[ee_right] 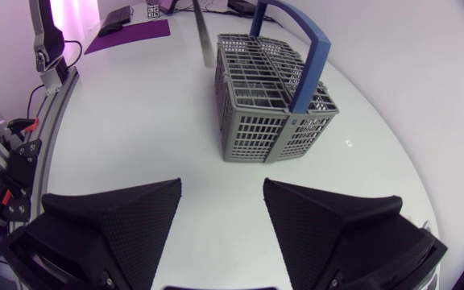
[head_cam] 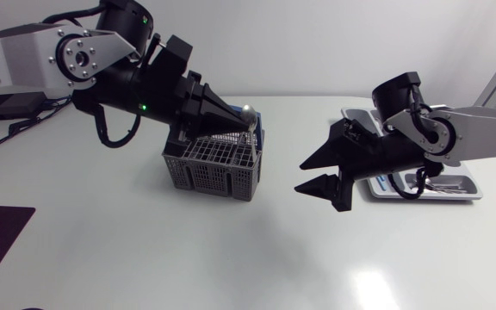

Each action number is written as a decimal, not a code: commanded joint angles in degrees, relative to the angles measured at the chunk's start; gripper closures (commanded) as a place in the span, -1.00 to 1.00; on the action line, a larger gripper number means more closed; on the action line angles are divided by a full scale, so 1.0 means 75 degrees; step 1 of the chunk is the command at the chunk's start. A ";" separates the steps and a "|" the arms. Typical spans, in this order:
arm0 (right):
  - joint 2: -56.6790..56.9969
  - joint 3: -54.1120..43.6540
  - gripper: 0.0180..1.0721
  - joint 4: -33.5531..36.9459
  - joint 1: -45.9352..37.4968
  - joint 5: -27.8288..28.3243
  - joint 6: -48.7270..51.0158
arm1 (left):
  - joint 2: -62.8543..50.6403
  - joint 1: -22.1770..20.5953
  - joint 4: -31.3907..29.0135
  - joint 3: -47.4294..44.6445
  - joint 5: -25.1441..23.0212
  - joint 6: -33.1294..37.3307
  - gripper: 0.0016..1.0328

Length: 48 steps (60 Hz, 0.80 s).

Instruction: Unload the cutlery basket into the drawer organizer.

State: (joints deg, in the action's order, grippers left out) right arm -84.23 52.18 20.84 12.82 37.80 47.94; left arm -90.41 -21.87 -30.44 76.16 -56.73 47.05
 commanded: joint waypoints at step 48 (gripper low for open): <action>0.1000 0.0577 -0.36 0.0807 0.1760 0.0772 -0.1389 | 0.0547 -0.0576 -0.0793 -0.1120 -0.0604 0.0688 0.86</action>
State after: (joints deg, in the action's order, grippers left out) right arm -77.76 55.09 26.20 24.95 43.29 39.55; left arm -87.26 -25.63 -36.18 69.28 -59.81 50.89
